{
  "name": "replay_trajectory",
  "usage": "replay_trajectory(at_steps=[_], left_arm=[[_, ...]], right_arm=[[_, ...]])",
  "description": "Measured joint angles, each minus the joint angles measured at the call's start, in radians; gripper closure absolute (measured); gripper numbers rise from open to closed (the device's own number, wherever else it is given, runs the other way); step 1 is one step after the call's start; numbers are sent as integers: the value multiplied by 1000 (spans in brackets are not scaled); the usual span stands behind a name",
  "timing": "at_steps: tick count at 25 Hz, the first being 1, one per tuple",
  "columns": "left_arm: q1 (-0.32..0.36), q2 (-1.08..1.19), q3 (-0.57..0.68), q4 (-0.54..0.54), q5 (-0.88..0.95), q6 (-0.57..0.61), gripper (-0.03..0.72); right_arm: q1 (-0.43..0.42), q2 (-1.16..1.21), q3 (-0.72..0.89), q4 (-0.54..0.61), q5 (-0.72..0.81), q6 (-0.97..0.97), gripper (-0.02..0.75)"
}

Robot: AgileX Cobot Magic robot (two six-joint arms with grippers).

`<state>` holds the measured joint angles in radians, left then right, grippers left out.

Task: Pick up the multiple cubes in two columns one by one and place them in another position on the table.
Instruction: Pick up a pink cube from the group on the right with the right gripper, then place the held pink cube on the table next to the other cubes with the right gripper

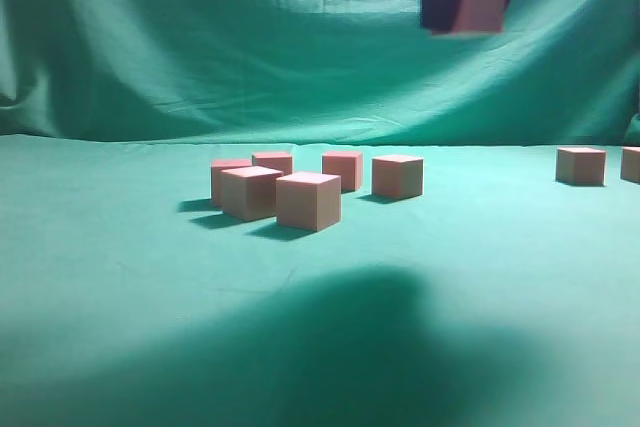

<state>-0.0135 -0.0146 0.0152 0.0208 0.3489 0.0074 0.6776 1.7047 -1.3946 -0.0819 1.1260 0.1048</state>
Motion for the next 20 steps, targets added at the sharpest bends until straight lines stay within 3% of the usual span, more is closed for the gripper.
replay_trajectory(at_steps=[7,14,20], left_arm=[[0,0,0,0,0,0,688],[0,0,0,0,0,0,688],[0,0,0,0,0,0,688]], right_arm=[[155,0,159,3,-108,184,476],[163,-16,318,10,-322,300,476],[184,-22,352,-18,-445,332,476]])
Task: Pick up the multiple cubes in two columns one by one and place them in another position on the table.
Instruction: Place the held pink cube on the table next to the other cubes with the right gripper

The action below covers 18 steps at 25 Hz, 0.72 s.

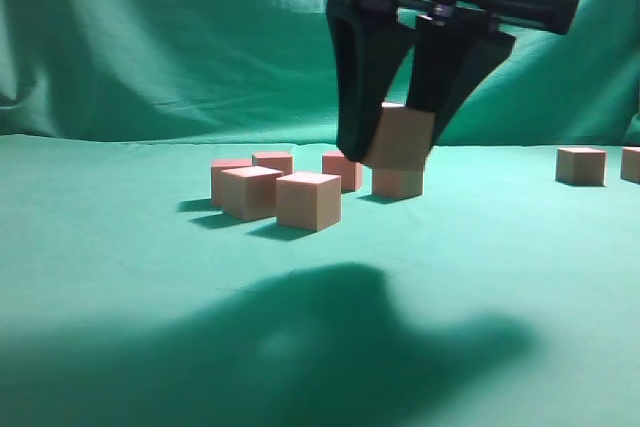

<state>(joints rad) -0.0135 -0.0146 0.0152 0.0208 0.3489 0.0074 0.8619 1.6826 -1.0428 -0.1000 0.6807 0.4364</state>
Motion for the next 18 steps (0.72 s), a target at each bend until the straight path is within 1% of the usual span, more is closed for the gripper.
replay_trajectory(at_steps=[2,10,18], left_arm=[[0,0,0,0,0,0,688],[0,0,0,0,0,0,688],[0,0,0,0,0,0,688]], right_arm=[[4,8,0,-16,-31,24,476],[4,66,0,-160,-71,167,476],[4,103,0,-188,-112,206,476]])
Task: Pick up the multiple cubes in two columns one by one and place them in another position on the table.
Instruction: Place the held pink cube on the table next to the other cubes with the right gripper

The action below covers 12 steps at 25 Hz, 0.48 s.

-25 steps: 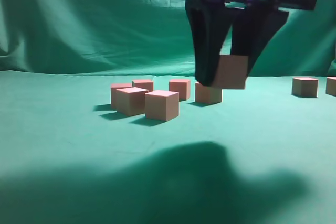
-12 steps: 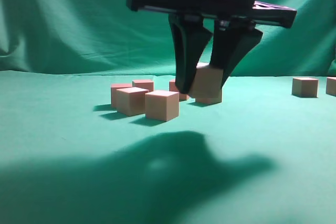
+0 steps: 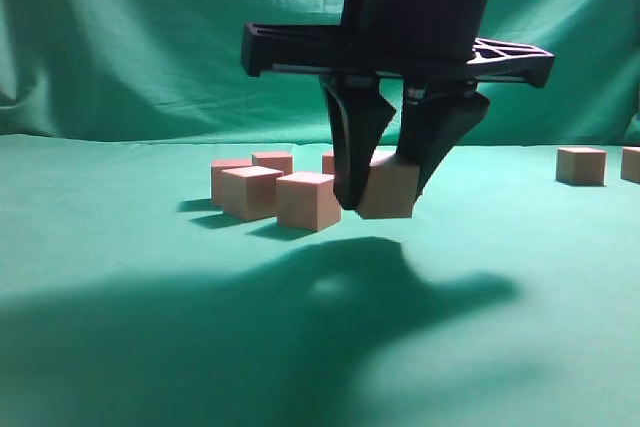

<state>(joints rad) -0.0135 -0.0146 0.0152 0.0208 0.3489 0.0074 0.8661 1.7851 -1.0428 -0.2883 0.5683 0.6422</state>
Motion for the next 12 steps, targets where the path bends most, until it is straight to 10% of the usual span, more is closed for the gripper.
replay_trajectory(at_steps=[12], left_arm=[[0,0,0,0,0,0,688]], right_arm=[[0,44,0,-16,-15,28,476]])
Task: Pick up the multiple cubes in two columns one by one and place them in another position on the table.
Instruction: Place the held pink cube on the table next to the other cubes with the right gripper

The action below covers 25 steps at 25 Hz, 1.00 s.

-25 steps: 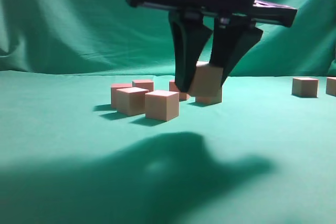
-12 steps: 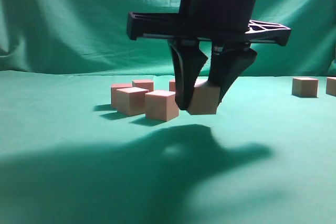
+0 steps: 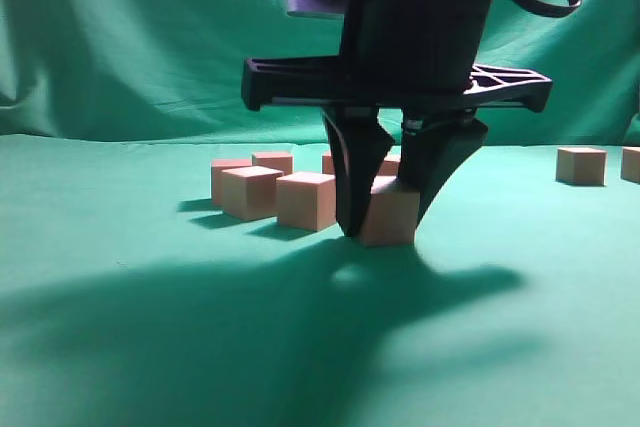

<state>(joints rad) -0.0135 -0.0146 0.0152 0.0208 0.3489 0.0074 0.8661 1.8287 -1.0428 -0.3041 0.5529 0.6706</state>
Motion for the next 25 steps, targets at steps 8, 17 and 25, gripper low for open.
replay_trajectory(at_steps=[8,17,25], left_arm=[[0,0,0,0,0,0,688],[0,0,0,0,0,0,688],[0,0,0,0,0,0,688]], right_arm=[[0,4,0,-2,-3,0,476],[0,-2,-2,1,33,-2,93],[0,-158,-129,-4,247,-3,211]])
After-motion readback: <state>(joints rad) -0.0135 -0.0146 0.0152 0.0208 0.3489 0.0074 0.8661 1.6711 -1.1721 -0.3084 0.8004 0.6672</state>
